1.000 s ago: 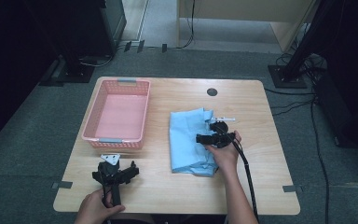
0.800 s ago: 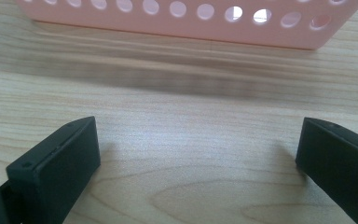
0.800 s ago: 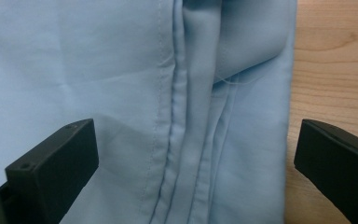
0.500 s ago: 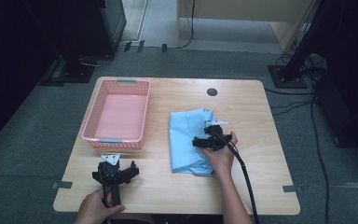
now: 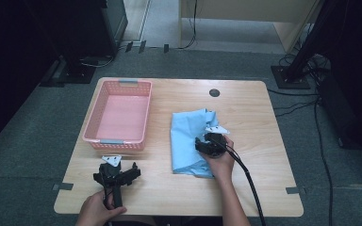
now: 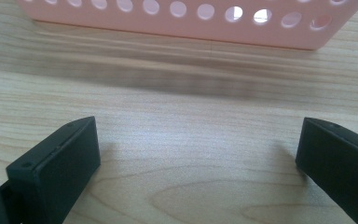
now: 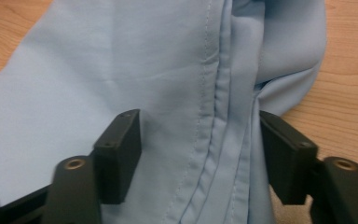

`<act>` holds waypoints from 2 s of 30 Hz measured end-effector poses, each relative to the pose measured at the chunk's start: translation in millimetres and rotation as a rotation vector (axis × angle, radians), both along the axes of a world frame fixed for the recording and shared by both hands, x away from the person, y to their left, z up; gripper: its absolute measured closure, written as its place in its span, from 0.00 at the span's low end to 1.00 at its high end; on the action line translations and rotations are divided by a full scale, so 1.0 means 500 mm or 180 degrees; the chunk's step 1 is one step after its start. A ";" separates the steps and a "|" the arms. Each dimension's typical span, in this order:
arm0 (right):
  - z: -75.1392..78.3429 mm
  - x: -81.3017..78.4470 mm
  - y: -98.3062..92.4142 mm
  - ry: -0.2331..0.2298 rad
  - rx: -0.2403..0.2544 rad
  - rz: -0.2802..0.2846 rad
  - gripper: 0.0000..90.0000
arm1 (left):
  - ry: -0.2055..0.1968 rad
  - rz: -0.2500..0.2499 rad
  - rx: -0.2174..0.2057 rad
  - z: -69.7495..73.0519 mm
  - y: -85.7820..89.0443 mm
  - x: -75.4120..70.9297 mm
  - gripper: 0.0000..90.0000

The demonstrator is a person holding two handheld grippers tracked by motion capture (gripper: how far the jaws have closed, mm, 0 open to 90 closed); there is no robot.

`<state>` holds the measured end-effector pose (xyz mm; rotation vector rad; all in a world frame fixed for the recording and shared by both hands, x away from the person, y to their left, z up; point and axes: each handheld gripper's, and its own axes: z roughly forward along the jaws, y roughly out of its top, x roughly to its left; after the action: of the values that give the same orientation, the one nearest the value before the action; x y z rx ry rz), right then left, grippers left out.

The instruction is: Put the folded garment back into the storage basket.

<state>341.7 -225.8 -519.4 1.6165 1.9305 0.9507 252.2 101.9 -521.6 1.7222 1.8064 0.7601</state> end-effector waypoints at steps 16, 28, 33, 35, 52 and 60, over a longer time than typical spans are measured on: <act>0.002 -0.003 0.011 0.0022 0.0300 0.0140 0.84 | -0.0001 0.0008 -0.0001 0.000 -0.001 0.000 0.00; 0.047 -0.003 0.021 0.0069 0.0653 0.0153 0.89 | -0.0001 0.0007 0.0000 0.000 0.000 0.000 0.00; 0.092 -0.011 0.034 -0.0054 0.0841 0.0249 0.89 | -0.0001 0.0006 0.0000 0.000 0.000 0.000 0.00; 0.111 -0.015 0.041 -0.0110 0.0887 0.0268 0.89 | 0.0000 0.0007 0.0000 0.000 0.000 0.000 0.00; 0.213 0.002 0.082 -0.0375 0.1075 0.0281 0.89 | -0.0011 0.0013 -0.0007 0.000 -0.001 0.000 0.00; 0.252 0.017 0.112 -0.0454 0.1106 0.0340 0.89 | -0.0009 0.0011 -0.0003 0.000 -0.001 0.000 0.00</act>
<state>350.1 -169.9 -393.6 1.5847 1.8443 1.4710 252.4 101.6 -521.7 1.7170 1.8082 0.7626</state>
